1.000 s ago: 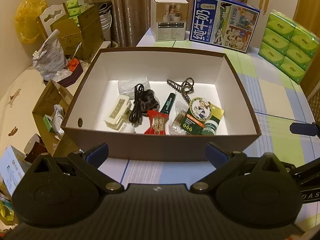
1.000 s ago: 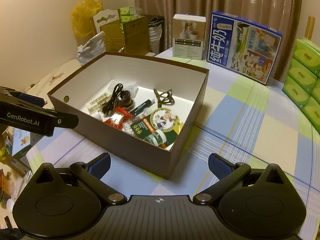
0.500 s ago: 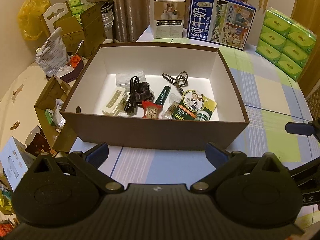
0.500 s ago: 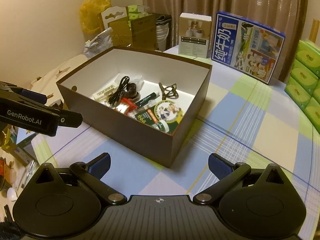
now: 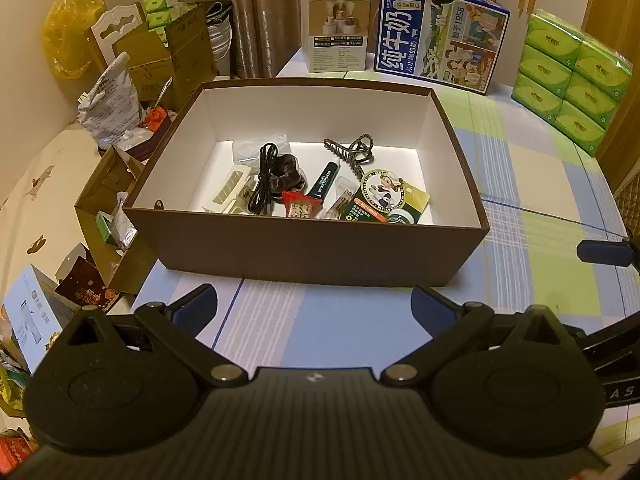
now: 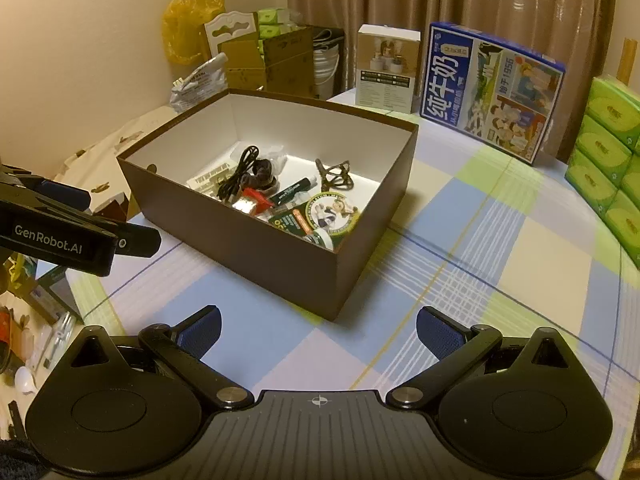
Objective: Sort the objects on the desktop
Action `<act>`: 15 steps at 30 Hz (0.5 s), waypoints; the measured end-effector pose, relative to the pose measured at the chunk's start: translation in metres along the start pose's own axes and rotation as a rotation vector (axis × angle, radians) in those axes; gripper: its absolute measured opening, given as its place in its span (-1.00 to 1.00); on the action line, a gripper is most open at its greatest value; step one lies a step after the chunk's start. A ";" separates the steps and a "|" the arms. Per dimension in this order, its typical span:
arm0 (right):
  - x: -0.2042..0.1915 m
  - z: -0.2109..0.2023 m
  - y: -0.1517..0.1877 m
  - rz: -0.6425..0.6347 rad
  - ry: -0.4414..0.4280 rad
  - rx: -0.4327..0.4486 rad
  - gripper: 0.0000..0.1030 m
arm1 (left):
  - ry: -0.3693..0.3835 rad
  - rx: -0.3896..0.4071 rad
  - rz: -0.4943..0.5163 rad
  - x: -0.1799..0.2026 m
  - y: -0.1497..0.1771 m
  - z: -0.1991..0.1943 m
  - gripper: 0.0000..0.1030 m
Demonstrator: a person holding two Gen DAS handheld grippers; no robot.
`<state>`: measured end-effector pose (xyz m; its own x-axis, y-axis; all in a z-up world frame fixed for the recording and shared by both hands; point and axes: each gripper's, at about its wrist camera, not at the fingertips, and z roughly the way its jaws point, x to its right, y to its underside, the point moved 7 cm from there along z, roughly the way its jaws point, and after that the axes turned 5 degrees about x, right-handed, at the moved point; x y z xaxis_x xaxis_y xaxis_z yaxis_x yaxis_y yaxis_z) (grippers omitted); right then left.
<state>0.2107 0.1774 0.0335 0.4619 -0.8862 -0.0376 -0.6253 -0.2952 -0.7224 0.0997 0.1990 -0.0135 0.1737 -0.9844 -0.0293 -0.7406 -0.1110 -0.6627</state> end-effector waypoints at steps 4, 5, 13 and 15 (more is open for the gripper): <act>0.001 -0.002 0.002 0.000 -0.001 0.001 0.96 | 0.000 0.002 0.002 0.002 0.003 -0.002 0.97; 0.001 -0.002 0.002 0.000 -0.002 0.000 0.96 | -0.001 0.001 0.002 0.003 0.004 -0.003 0.97; 0.000 -0.011 0.010 0.001 -0.006 -0.004 0.96 | -0.009 -0.007 0.005 0.004 0.009 -0.006 0.97; 0.000 -0.012 0.011 0.004 -0.006 -0.009 0.96 | -0.009 -0.009 0.005 0.005 0.011 -0.007 0.97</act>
<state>0.1966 0.1705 0.0339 0.4637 -0.8849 -0.0446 -0.6322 -0.2952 -0.7163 0.0880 0.1921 -0.0161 0.1757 -0.9837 -0.0387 -0.7470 -0.1076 -0.6560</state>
